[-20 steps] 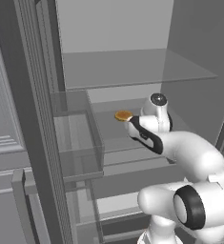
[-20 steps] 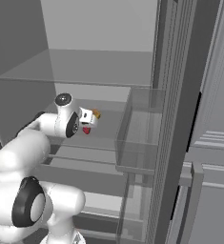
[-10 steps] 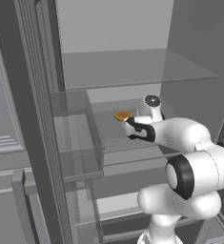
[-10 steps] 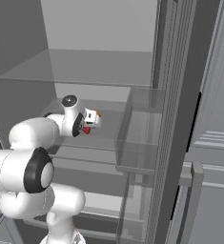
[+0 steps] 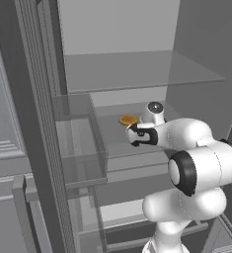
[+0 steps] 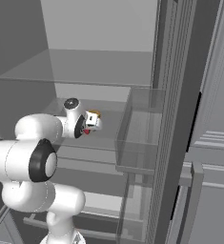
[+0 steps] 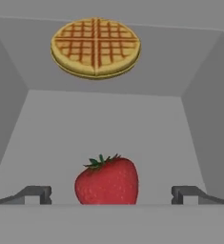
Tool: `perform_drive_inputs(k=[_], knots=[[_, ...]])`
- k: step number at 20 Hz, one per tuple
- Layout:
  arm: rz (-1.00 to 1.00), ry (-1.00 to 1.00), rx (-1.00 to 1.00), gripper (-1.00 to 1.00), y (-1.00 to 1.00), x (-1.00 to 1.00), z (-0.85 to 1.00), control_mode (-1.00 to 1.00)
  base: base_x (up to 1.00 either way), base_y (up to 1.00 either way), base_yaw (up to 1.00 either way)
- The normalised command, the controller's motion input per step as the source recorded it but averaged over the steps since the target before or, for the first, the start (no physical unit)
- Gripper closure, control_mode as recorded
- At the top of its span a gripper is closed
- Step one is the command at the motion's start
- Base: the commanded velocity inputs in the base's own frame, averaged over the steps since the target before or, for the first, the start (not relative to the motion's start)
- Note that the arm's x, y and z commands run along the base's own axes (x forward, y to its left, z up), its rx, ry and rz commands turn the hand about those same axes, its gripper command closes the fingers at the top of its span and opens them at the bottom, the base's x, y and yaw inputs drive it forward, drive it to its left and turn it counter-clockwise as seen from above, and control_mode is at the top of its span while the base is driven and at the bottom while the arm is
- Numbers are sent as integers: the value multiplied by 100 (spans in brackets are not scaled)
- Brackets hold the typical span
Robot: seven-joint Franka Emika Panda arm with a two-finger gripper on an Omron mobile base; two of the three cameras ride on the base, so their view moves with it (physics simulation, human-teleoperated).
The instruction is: Take the strawberry from the fridge and place it on top of the pancake, located on the dining counter.
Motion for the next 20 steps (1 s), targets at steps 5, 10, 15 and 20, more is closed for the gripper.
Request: perform_drive_inputs(k=[5, 10, 15, 20], knots=[[0, 0, 0, -100, 0, 19, -8, -100, 0, 0, 0], [0, 0, 0, -100, 0, 15, -9, -100, 0, 0, 0], [0, 2, 0, 100, 0, 4, -13, -100, 0, 0, 0], [0, 0, 0, 100, 0, 0, -3, -100, 0, 0, 0]])
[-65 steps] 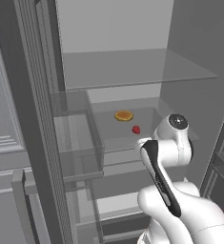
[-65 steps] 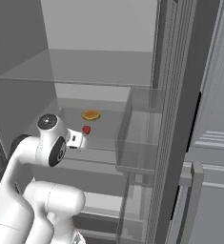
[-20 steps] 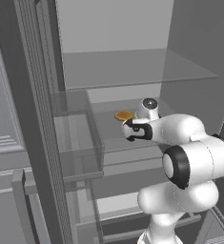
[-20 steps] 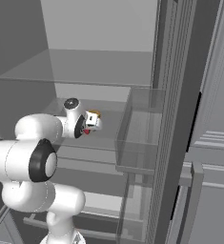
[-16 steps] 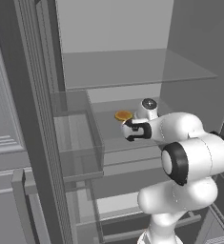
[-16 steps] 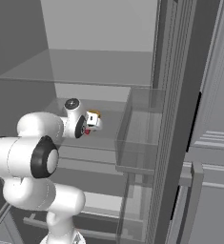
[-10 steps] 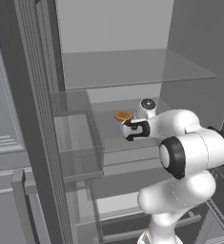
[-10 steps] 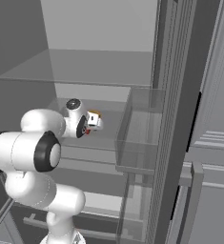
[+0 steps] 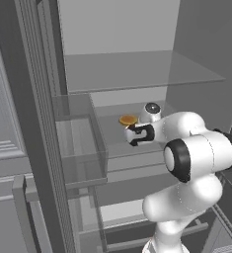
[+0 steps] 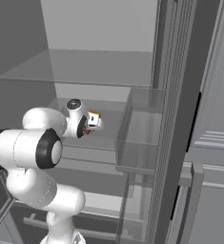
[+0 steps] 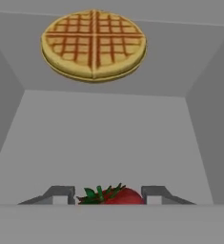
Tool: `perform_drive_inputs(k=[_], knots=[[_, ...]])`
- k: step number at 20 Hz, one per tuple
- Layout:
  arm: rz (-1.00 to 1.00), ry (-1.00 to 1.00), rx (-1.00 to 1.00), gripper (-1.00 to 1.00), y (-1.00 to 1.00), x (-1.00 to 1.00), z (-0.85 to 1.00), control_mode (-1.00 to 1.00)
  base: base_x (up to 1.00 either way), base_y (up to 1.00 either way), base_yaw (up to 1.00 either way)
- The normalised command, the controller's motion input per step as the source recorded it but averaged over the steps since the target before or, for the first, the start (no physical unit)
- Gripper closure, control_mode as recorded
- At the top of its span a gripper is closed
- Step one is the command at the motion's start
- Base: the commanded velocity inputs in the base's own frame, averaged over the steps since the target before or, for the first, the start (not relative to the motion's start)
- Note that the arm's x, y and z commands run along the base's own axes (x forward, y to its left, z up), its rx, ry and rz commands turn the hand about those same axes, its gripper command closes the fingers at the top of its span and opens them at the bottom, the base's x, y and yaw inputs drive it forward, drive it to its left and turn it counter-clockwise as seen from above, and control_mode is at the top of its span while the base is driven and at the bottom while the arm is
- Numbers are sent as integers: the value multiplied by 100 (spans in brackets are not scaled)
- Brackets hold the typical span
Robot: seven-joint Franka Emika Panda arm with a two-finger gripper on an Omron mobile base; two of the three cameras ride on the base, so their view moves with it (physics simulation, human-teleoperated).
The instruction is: Take the strawberry from the fridge and place it on top of the pancake, located on the dining counter.
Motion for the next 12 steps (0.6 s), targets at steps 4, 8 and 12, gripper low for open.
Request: perform_drive_inputs(k=[4, 8, 12], knots=[[-5, -8, 0, 100, -30, -49, 7, -100, 0, 0, 0], [-13, -4, 0, 100, -12, -87, 40, -100, 0, 0, 0], [-4, 0, 2, 100, -2, -100, 76, -100, 0, 0, 0]])
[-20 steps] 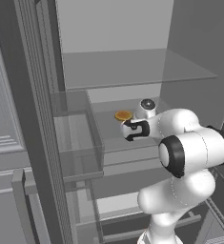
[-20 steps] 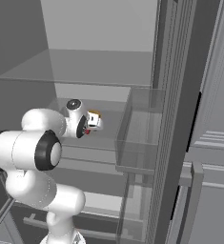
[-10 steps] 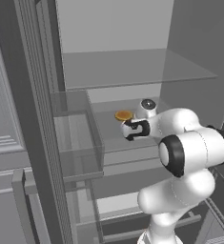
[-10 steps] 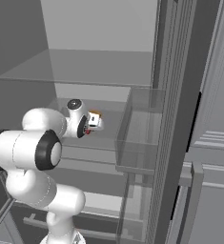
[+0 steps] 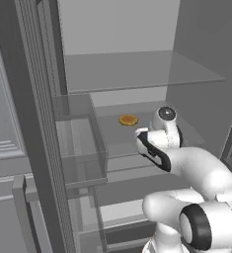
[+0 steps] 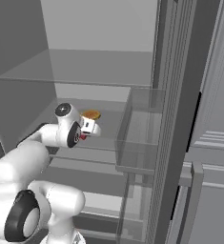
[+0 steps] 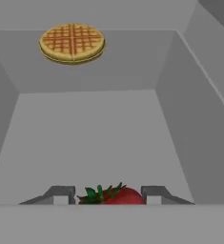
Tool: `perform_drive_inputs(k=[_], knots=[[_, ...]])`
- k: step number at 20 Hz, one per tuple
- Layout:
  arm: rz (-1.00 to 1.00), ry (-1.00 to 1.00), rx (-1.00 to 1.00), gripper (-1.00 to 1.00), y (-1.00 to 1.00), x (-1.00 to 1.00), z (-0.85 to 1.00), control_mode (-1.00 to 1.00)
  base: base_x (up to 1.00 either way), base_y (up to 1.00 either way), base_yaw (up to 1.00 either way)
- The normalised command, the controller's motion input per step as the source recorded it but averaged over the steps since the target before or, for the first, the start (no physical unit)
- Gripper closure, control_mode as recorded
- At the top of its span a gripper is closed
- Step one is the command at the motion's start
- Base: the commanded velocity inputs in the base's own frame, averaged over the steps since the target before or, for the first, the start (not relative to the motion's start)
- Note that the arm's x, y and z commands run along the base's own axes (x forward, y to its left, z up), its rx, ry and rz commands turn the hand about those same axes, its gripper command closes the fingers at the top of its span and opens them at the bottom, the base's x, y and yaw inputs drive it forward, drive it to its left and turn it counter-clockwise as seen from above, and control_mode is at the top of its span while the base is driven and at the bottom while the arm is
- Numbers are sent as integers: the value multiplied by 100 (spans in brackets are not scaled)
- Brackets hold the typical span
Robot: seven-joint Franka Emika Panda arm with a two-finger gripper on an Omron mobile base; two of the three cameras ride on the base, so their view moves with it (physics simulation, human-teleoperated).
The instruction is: Take the strawberry from the fridge and place it on top of the pancake, located on the dining counter.
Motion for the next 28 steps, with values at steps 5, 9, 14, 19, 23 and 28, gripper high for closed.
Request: perform_drive_inputs(k=[5, 9, 14, 19, 23, 28], knots=[[0, 3, 6, 100, -1, -100, 95, -100, 0, 0, 0], [0, 12, 19, 100, -7, -98, 79, -100, 0, 0, 0], [0, 15, 8, 100, 8, -99, 92, -100, 0, 0, 0], [0, 20, -4, 100, 18, -90, 48, -100, 0, 0, 0], [6, -5, -7, 100, 0, -51, -18, -100, 0, 0, 0], [10, -16, -12, 100, 0, 0, -3, -100, 0, 0, 0]])
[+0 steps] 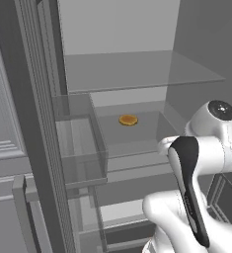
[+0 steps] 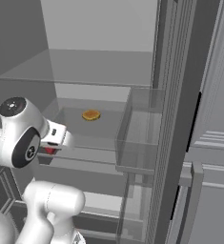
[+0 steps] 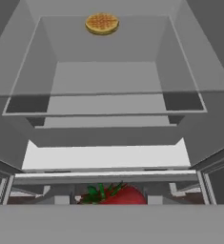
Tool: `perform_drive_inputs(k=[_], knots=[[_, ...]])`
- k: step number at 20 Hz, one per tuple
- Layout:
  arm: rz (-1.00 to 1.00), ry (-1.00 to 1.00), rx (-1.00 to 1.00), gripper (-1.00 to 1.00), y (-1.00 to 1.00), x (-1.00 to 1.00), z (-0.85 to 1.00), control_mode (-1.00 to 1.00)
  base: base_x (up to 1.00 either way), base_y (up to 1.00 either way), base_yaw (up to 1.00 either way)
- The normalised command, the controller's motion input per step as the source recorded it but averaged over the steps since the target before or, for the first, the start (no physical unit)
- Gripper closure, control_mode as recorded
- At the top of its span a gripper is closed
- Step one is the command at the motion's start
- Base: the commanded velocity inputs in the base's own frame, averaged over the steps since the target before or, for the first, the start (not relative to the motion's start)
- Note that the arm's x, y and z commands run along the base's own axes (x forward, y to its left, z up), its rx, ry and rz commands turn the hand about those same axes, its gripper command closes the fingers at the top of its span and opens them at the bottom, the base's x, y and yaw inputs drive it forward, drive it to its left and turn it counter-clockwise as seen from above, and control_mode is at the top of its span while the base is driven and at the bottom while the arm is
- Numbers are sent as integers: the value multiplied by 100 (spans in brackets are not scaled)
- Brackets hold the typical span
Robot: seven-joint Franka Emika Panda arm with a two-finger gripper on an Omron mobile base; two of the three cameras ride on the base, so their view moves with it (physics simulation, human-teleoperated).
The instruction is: Take the strawberry from the fridge and place it on top of the pancake, located on the dining counter.
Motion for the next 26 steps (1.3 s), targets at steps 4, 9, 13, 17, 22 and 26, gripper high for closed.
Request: perform_drive_inputs(k=[4, 9, 13, 17, 22, 26], knots=[[10, -10, -5, 100, 0, 0, -7, -100, 0, 0, 0], [2, 0, 0, 100, 0, 0, 0, -100, 0, 0, 0], [0, 0, 0, 100, 0, 0, 0, -100, 0, 0, 0], [0, 0, 0, 100, 0, 0, 0, -100, 0, 0, 0], [0, 0, 0, 100, 0, -1, 0, -100, 0, 0, 0], [0, 0, 0, 100, 0, -4, 0, 100, -34, 0, 0]])
